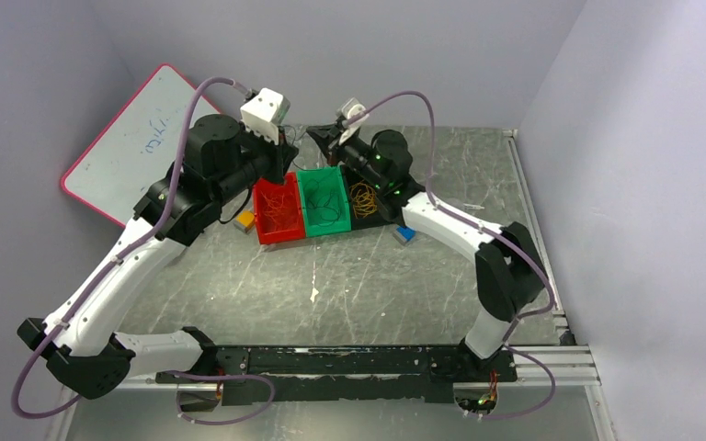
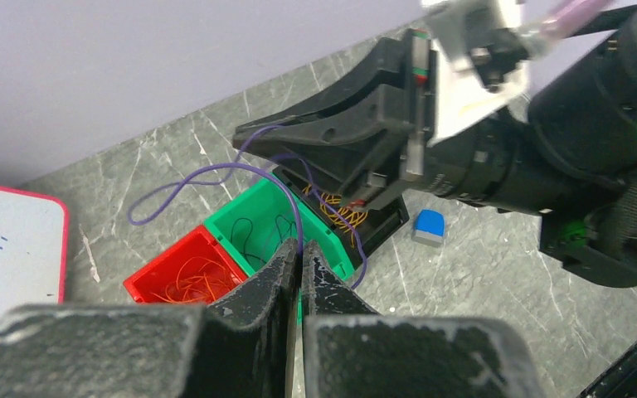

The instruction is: Untangle the cables

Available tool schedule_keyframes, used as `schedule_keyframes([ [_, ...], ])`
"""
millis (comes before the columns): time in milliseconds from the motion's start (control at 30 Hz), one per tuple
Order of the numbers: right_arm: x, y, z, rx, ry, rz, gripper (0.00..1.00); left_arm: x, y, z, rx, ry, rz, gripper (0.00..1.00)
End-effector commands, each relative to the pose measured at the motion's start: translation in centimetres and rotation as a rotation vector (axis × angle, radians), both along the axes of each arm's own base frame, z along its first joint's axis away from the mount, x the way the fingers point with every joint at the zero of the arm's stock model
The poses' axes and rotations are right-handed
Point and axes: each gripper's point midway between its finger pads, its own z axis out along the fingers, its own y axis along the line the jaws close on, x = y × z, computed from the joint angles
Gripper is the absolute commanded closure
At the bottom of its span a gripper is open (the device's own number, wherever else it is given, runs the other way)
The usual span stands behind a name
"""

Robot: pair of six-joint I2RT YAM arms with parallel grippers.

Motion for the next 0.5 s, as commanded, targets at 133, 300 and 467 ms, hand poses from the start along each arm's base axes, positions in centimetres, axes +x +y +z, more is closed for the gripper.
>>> schedule_keyframes([
  [133, 3.4, 2.2, -0.4, 0.005, -0.042, -0.022, 1.0, 0.5, 0.2, -1.4, 0.009, 0.021, 0.024, 0.93],
  [300, 4.8, 2.2, -1.5, -0.027, -0.045, -0.066, 1.0, 0.8, -0.2, -2.6, 0.027, 0.042, 0.016, 0.93],
  [467, 5.6, 1.0, -3.8, -0.082, -0.022, -0.141, 1.0, 1.3, -1.2, -4.5, 0.054, 0.079, -0.006, 0.93],
])
